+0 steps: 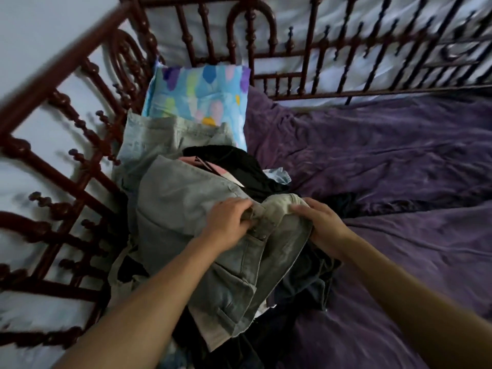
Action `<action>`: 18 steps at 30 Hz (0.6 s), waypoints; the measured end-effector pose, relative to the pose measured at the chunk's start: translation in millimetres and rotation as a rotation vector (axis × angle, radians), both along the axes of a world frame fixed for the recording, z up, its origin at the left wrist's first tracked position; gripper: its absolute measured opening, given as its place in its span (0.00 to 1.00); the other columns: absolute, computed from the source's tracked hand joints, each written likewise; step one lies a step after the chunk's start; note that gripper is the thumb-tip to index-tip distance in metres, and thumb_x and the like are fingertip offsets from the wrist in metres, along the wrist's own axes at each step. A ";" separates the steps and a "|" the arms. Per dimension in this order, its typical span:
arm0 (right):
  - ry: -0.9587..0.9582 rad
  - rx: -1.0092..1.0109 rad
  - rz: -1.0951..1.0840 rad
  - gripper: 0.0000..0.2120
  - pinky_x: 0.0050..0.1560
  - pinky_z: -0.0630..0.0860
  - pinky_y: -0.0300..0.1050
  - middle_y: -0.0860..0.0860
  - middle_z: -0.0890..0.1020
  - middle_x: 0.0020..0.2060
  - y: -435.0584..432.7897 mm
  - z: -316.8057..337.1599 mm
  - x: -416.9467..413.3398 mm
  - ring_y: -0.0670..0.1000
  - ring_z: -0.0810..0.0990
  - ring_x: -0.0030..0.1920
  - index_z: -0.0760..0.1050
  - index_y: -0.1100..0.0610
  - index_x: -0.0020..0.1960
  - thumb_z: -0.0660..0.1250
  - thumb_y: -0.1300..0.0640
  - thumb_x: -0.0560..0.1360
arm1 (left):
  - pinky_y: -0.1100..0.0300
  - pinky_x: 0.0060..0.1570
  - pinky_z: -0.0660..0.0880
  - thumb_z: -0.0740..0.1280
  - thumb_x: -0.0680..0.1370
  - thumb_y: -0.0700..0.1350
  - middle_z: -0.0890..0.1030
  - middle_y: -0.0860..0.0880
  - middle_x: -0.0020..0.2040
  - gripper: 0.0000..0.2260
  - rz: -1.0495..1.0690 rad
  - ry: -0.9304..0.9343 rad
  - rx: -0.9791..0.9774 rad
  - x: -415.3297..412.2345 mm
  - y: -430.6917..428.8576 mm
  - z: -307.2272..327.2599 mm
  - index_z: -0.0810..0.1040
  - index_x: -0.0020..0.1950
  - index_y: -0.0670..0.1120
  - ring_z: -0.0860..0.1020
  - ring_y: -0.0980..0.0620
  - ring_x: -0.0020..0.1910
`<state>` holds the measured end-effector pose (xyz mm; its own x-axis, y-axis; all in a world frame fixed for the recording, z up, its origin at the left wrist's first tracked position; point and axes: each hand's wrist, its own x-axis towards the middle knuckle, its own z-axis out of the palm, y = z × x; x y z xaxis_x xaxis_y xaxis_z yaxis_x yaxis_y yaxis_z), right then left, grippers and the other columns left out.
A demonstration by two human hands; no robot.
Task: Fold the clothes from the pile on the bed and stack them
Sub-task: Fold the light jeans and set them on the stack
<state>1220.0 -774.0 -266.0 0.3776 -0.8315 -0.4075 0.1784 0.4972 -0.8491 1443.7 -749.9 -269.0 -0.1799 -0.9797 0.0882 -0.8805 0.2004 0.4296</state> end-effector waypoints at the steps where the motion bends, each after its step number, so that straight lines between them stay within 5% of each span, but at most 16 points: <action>1: 0.006 -0.073 0.023 0.14 0.46 0.80 0.46 0.58 0.83 0.47 5.2 7.4 -0.2 0.54 0.83 0.47 0.77 0.62 0.56 0.71 0.60 0.72 | 0.56 0.42 0.68 0.73 0.70 0.43 0.81 0.47 0.45 0.09 -0.001 0.040 -0.024 4.5 1.7 17.3 0.77 0.48 0.46 0.78 0.43 0.47; 7: 0.296 -0.267 0.234 0.17 0.49 0.79 0.46 0.54 0.83 0.45 76.8 -5.4 36.5 0.48 0.80 0.45 0.79 0.67 0.53 0.76 0.71 0.66 | 0.55 0.45 0.77 0.76 0.70 0.43 0.83 0.46 0.45 0.12 0.186 0.235 -0.210 18.6 39.0 122.2 0.80 0.50 0.42 0.80 0.49 0.47; 10: 0.285 -0.178 0.180 0.04 0.36 0.76 0.38 0.52 0.82 0.33 99.8 -7.9 36.6 0.44 0.80 0.35 0.79 0.70 0.45 0.71 0.72 0.70 | 0.65 0.36 0.74 0.78 0.67 0.43 0.80 0.53 0.37 0.11 0.250 0.299 -0.326 17.9 67.1 169.7 0.76 0.41 0.45 0.78 0.60 0.38; 12: 0.275 -0.150 0.091 0.05 0.29 0.75 0.35 0.47 0.80 0.25 95.5 7.2 19.6 0.42 0.78 0.27 0.78 0.67 0.39 0.68 0.72 0.72 | 0.71 0.35 0.71 0.78 0.66 0.42 0.79 0.59 0.36 0.13 0.277 0.346 -0.392 18.8 88.5 189.7 0.74 0.39 0.51 0.78 0.64 0.37; 18: 0.503 -0.665 0.002 0.17 0.27 0.65 0.37 0.43 0.72 0.24 53.6 116.6 -63.8 0.41 0.69 0.27 0.72 0.52 0.29 0.69 0.59 0.75 | 0.71 0.34 0.70 0.78 0.66 0.51 0.79 0.57 0.34 0.10 0.426 0.379 -0.531 37.2 119.3 231.4 0.77 0.36 0.52 0.76 0.62 0.33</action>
<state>1156.2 -720.4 -149.4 0.2830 -0.9579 0.0476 -0.3010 -0.1358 -0.9439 1480.9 -630.5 -37.6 0.3383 -0.7670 0.5452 -0.7401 0.1410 0.6575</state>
